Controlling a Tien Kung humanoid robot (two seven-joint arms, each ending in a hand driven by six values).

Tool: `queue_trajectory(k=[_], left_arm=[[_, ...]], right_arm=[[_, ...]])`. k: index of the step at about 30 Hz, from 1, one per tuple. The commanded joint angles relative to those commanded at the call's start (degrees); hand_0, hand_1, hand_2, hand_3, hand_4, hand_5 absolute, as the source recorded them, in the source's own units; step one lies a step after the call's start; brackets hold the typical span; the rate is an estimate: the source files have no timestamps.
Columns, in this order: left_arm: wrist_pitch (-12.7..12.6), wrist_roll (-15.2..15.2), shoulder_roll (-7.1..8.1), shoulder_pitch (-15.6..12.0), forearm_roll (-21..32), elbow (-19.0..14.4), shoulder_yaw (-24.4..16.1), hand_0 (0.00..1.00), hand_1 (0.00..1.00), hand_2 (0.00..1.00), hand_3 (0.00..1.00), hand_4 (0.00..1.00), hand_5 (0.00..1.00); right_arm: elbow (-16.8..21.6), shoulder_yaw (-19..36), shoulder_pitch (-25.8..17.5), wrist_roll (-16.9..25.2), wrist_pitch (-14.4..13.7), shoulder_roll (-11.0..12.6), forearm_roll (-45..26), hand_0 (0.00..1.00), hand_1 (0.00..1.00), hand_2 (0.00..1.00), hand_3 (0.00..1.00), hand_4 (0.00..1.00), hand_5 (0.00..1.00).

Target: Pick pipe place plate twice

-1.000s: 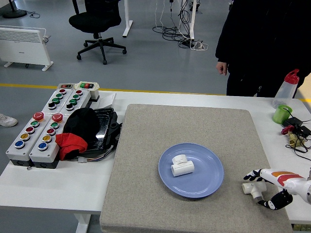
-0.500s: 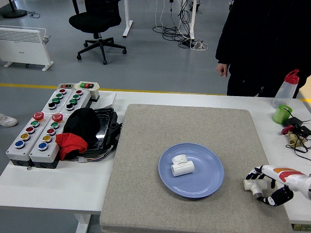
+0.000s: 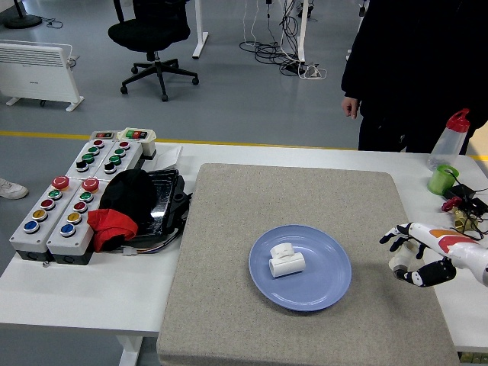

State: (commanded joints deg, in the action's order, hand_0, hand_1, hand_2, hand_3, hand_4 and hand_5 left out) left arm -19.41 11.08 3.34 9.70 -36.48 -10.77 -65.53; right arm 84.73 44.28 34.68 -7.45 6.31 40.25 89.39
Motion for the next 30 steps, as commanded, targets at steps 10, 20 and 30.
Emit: queue_trajectory(k=[10, 20, 30], left_arm=[[0.0, -0.1, -0.05, -0.1, 0.5, 0.0, 0.3, 0.74, 0.783, 0.75, 0.715, 0.479, 0.998], [0.0, 0.1, 0.05, -0.1, 0.3, -0.1, 0.2, 0.74, 0.783, 0.75, 0.715, 0.48, 0.998], [-0.1, 0.0, 0.04, -0.1, 0.5, -0.1, 0.3, 0.741, 0.783, 0.749, 0.715, 0.482, 0.998]], right_arm=[[-0.3, -1.6, 2.1, 0.1, -0.9, -4.9, 0.8, 0.452, 0.544, 0.576, 0.722, 0.638, 0.142], [0.0, -2.4, 4.7, 0.0, -1.3, -8.0, 1.0, 0.455, 0.544, 0.576, 0.721, 0.631, 0.138], [-2.9, -7.8, 6.5, 0.2, -2.7, -11.9, -0.2, 0.529, 0.583, 0.597, 0.728, 0.631, 0.139]])
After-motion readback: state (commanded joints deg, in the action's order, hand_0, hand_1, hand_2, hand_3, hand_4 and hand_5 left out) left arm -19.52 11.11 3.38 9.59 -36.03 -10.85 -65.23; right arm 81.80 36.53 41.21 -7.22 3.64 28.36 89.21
